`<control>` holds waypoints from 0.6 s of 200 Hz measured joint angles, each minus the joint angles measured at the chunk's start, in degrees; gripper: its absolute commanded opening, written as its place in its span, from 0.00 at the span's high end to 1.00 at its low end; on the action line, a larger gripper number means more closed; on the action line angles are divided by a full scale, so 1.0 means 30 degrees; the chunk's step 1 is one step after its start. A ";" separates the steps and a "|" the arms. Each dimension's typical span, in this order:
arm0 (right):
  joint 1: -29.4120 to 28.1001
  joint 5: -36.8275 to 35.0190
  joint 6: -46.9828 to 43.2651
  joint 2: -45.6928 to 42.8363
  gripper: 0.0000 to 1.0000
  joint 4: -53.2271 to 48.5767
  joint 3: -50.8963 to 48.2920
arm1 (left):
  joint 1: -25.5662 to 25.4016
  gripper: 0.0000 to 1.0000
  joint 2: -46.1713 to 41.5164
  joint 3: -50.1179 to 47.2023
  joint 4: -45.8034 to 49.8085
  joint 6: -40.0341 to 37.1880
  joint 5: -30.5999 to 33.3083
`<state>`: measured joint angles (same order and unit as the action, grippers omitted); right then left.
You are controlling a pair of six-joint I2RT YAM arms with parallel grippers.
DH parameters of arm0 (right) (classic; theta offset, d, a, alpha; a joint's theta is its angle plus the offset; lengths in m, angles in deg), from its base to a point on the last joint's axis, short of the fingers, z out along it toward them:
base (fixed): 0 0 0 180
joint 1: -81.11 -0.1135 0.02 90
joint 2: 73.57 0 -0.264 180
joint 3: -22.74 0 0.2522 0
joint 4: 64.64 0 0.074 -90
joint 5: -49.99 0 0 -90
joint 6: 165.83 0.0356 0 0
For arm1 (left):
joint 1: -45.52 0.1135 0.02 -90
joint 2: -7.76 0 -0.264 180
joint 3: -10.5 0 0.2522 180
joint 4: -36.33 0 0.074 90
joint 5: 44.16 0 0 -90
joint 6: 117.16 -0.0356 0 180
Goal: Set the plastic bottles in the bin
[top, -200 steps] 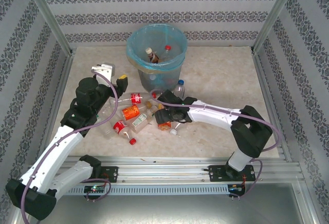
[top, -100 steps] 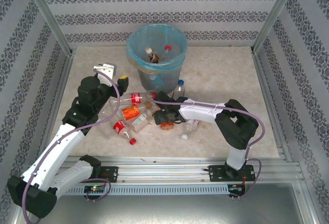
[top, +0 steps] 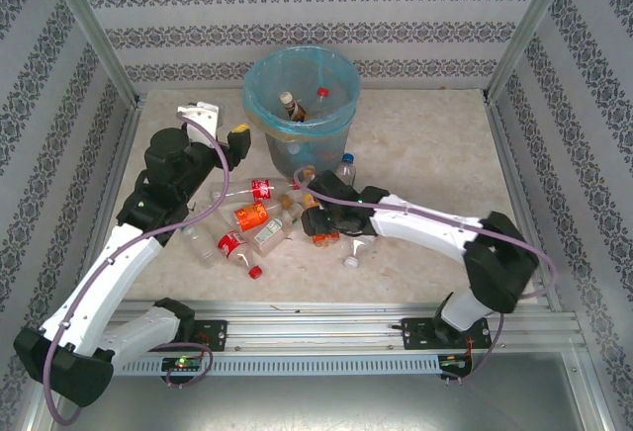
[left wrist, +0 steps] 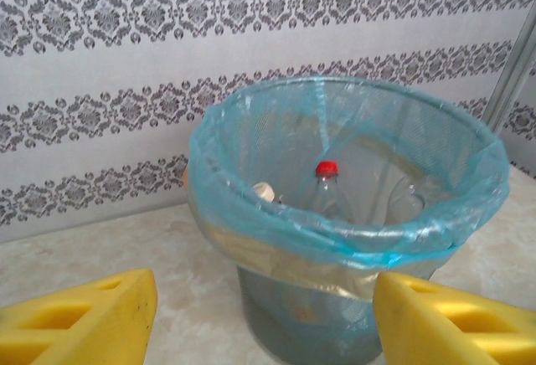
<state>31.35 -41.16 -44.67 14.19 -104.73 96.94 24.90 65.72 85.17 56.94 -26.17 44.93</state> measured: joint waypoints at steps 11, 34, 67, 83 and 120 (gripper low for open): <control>-0.0007 0.0721 -0.0306 -0.1078 0.46 0.0146 -0.0481 | 0.0000 0.31 0.0255 0.0437 0.0051 0.0189 -0.0401; 0.0000 0.3104 -0.1144 -0.3053 0.44 0.0991 -0.1690 | 0.0000 0.31 0.0874 0.1413 0.0364 0.0583 -0.1341; -0.0007 0.7570 -0.2528 -0.4036 0.46 0.2047 -0.2484 | 0.0000 0.31 0.1792 0.2630 0.1100 0.1406 -0.2776; -0.0007 0.9238 -0.3045 -0.4109 0.48 0.2310 -0.2499 | 0.0000 0.31 0.1996 0.2783 0.1231 0.1639 -0.3337; 0.0000 1.2349 -0.3541 -0.4874 0.52 0.3548 -0.2535 | 0.0000 0.32 0.2455 0.3249 0.2288 0.2047 -0.4160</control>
<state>31.35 -4.11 -55.29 -0.43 -94.08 89.34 24.90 73.08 94.91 63.80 -20.03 32.45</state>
